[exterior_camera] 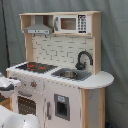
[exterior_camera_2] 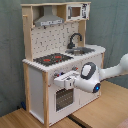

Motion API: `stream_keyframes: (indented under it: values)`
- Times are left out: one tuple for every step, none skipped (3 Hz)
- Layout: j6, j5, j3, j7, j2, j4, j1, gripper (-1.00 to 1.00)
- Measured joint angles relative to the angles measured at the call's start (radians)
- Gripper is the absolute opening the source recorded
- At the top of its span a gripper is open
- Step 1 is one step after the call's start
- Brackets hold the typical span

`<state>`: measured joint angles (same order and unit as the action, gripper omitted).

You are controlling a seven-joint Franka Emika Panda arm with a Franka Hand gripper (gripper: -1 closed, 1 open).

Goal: Play with the kitchen

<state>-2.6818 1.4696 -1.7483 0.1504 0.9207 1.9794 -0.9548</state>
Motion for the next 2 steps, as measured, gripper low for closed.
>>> stream_keyframes:
  values:
    - [0.0, -0.013, -0.006, 0.107, -0.001, -0.01, -0.004, -1.0]
    - [0.0, -0.022, -0.006, 0.212, -0.003, -0.009, -0.004, -1.0]
